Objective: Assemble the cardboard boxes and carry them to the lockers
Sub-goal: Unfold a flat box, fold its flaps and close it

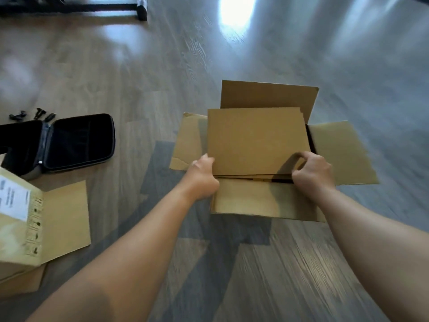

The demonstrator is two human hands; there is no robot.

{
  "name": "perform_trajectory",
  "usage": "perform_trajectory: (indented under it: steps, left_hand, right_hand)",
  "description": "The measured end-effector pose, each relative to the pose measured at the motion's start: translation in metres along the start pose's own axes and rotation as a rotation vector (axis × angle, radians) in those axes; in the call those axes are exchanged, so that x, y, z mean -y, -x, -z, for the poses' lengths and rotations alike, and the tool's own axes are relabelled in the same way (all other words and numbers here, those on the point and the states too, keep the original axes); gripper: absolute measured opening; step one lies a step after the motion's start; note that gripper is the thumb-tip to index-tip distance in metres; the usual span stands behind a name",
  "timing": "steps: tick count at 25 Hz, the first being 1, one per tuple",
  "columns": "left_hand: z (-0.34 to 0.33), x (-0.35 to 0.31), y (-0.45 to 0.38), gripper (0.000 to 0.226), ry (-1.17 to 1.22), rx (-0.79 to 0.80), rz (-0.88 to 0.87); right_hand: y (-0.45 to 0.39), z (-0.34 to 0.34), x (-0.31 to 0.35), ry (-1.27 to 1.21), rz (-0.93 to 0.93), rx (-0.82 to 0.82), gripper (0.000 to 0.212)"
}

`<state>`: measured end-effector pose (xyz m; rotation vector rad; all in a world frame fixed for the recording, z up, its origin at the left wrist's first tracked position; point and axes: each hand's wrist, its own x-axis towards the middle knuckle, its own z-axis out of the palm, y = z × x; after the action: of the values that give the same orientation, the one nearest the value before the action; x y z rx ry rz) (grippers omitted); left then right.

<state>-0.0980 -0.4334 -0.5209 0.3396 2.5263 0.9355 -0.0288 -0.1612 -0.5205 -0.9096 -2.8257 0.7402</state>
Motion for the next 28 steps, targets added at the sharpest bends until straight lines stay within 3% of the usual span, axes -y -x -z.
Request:
perform_trajectory:
  steps: [2,4,8,11,16,28]
  left_hand:
    - [-0.012,-0.002,-0.003,0.077,-0.036,0.076,0.004]
    - [-0.016,-0.003,-0.007,0.067,-0.110,0.095,0.002]
    - [-0.025,0.002,-0.003,0.046,-0.361,0.082,-0.077]
    - [-0.027,0.009,0.001,0.050,-0.462,0.033,-0.073]
    - [-0.008,0.026,0.014,0.053,-0.571,-0.068,-0.036]
    - [0.070,0.123,0.058,0.054,-0.596,-0.373,0.278]
  right_hand:
    - [-0.001,0.002,-0.017,0.038,-0.063,0.032,0.050]
    - [0.000,0.002,-0.025,0.067,-0.104,0.069,0.054]
    - [0.000,-0.001,-0.031,0.182,-0.095,0.071,0.046]
    - [0.001,-0.007,-0.031,0.215,-0.087,0.078,0.042]
    - [0.008,-0.026,-0.002,0.193,0.005,0.109,0.043]
    - [0.040,-0.086,0.112,0.174,0.399,0.237,0.046]
